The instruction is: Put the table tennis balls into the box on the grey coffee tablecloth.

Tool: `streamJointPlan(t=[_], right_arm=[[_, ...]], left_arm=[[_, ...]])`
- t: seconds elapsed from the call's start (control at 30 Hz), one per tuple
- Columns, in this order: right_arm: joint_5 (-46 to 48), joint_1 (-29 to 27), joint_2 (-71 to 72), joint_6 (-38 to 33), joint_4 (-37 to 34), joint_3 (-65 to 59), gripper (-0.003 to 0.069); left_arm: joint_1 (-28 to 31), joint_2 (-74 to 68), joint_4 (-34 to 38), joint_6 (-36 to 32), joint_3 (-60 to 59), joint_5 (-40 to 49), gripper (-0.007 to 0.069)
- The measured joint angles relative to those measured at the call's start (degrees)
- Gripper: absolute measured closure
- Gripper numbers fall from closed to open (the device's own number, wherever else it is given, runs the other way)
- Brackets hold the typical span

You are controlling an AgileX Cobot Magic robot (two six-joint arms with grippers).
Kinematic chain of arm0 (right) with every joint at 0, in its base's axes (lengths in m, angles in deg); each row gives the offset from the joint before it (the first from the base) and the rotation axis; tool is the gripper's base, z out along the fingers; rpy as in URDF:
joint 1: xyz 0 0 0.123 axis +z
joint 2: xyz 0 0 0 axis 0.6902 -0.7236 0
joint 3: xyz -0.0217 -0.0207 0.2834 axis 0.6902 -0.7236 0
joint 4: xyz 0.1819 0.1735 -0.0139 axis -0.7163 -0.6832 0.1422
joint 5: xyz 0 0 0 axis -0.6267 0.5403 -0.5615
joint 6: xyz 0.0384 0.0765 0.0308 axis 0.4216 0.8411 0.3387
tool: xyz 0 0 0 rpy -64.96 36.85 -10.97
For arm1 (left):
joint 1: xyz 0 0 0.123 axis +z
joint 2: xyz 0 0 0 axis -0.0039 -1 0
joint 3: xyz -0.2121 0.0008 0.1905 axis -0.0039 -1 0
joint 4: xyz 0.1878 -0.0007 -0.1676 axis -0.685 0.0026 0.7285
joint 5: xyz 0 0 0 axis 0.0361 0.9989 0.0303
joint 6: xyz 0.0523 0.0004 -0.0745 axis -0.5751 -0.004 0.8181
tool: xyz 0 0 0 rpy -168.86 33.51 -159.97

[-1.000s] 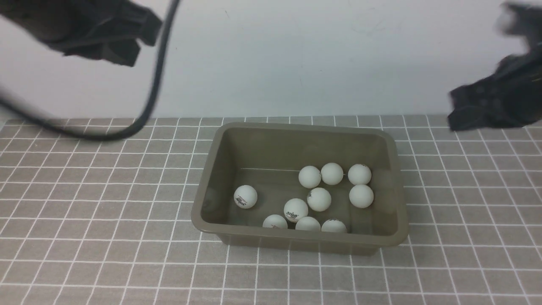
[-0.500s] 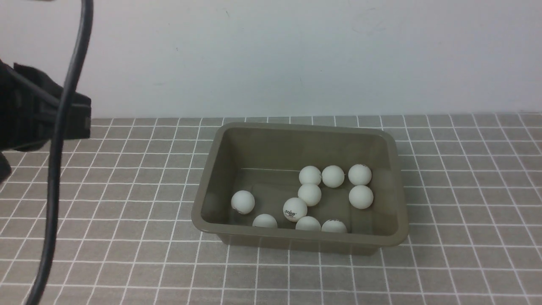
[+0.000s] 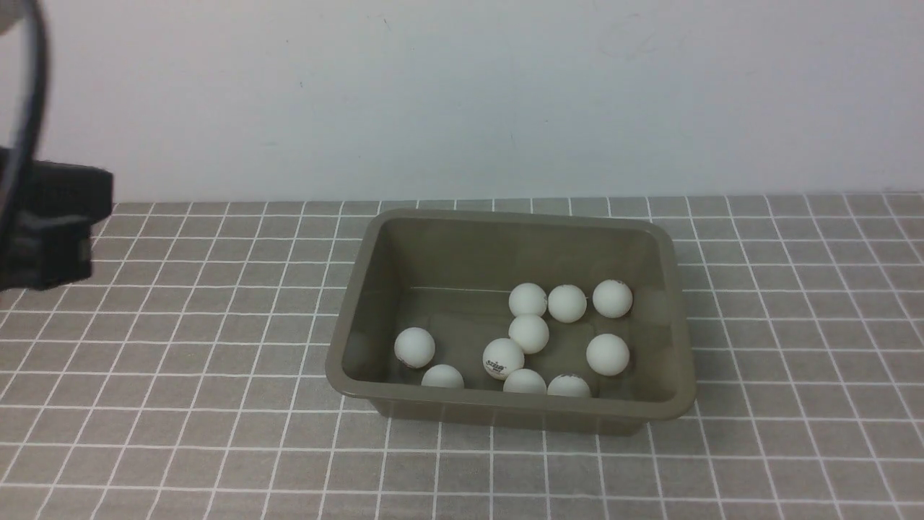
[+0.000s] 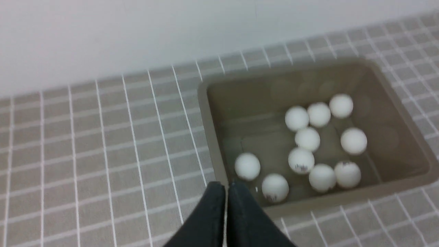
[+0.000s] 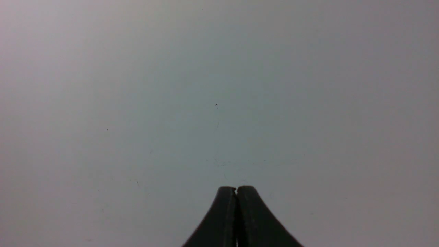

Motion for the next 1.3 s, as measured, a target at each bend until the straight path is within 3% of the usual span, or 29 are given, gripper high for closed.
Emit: streamJointPlan(t=[0.27, 0.47, 1.03, 1.3], right_arm=[[0.3, 0.0, 0.0, 0.0, 0.0, 0.0, 0.0672], [0.7, 0.0, 0.0, 0.0, 0.0, 0.0, 0.0672], [0.9, 0.0, 0.0, 0.0, 0.0, 0.0, 0.0669], [1.0, 0.0, 0.0, 0.0, 0.0, 0.0, 0.0669]], left_arm=[[0.0, 20.5, -0.1, 0.0, -16.2, -9.0, 0.0629], [0.0, 29.6, 1.0, 0.4, -21.4, -9.4, 0.0629], [0.2, 32.9, -0.4, -1.2, -23.8, -9.3, 0.0629], [12.2, 40.2, 1.5, -5.8, -42.7, -18.7, 0.0629]])
